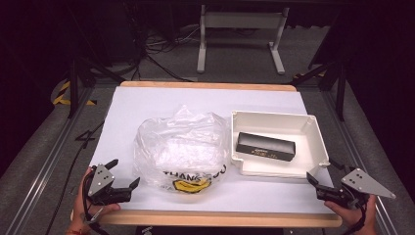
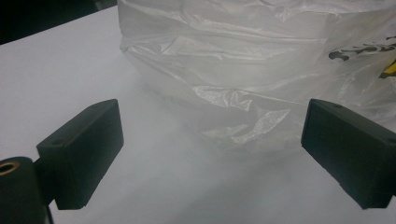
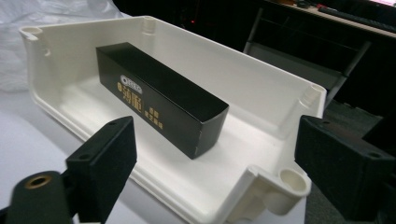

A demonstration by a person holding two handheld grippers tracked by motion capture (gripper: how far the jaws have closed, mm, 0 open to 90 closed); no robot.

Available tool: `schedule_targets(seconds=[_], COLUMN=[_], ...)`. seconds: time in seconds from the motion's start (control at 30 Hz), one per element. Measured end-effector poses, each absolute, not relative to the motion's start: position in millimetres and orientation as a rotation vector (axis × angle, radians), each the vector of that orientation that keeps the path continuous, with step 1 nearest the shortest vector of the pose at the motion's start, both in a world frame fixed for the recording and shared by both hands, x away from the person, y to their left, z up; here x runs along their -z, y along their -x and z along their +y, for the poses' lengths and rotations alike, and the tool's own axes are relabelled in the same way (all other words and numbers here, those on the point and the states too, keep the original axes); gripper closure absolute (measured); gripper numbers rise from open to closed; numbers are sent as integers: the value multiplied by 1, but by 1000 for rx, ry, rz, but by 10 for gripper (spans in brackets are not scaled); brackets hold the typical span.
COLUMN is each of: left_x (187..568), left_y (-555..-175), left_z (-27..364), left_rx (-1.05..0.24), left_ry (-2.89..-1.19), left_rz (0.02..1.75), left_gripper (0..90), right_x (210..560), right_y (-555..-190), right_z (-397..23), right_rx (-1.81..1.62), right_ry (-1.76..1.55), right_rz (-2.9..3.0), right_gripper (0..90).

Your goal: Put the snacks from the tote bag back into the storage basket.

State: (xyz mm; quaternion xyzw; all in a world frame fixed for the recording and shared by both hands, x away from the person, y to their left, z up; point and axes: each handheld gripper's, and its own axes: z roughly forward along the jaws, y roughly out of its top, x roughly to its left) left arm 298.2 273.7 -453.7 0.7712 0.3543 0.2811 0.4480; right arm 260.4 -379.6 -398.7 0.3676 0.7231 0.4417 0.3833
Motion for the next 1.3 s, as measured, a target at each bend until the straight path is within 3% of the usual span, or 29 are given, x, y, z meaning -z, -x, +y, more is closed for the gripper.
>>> schedule_targets(seconds=[0.43, 1.3], left_x=[452, 452], left_y=[-298, -297], left_z=[275, 276], left_rx=[-695, -706], left_ry=[-1896, -1888], left_rz=[881, 877], left_gripper=[66, 64], right_x=[421, 440], right_y=[-259, -263], right_z=[-384, -390], right_rx=[-1143, -1180], right_ry=[-1019, -1079], right_rz=[1780, 1724], right_gripper=[53, 57])
